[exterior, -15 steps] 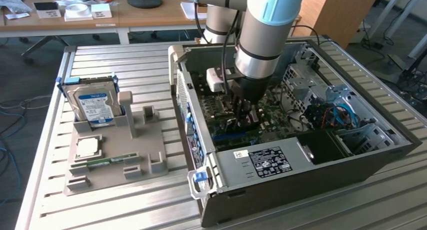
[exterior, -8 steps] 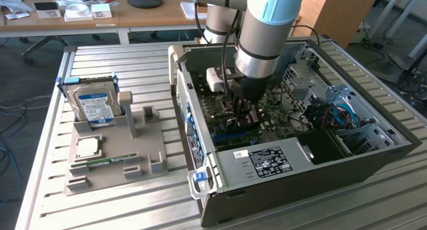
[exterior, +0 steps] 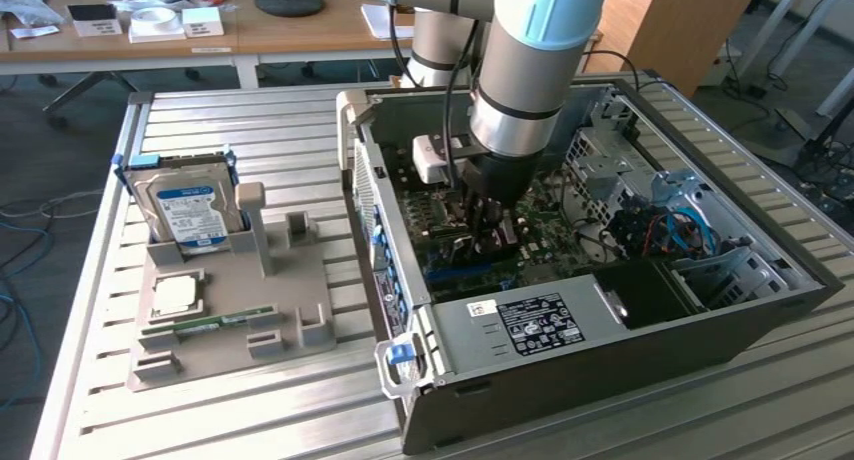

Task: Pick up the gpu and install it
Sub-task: 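Insert the gpu into the slot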

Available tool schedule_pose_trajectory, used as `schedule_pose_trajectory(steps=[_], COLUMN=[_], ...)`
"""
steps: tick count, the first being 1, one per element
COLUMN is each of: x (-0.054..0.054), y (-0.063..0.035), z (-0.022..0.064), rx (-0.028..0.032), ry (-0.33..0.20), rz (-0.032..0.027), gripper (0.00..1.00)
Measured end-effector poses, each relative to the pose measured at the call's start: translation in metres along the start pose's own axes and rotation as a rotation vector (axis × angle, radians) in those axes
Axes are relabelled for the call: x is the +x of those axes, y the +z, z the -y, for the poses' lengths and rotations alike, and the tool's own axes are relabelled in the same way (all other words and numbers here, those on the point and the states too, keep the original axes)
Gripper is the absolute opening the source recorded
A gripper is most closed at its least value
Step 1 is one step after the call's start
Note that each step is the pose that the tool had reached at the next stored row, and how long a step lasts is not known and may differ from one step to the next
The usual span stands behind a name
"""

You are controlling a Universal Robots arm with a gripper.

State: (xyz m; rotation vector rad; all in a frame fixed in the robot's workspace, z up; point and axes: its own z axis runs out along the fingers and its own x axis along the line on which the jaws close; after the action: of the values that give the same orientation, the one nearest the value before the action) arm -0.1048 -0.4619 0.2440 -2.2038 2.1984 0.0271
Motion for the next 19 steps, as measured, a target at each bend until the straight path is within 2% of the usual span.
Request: schedule_pose_trajectory(steps=[5,12,19], x=[0.0,0.0,-0.0003], y=[0.0,0.0,0.0], z=[0.0,0.0,-0.0006], rx=[0.0,0.0012,0.0014], ry=[0.002,0.037,0.038], rz=[0.0,-0.0003,-0.0003], gripper=[0.27,0.27,0.27])
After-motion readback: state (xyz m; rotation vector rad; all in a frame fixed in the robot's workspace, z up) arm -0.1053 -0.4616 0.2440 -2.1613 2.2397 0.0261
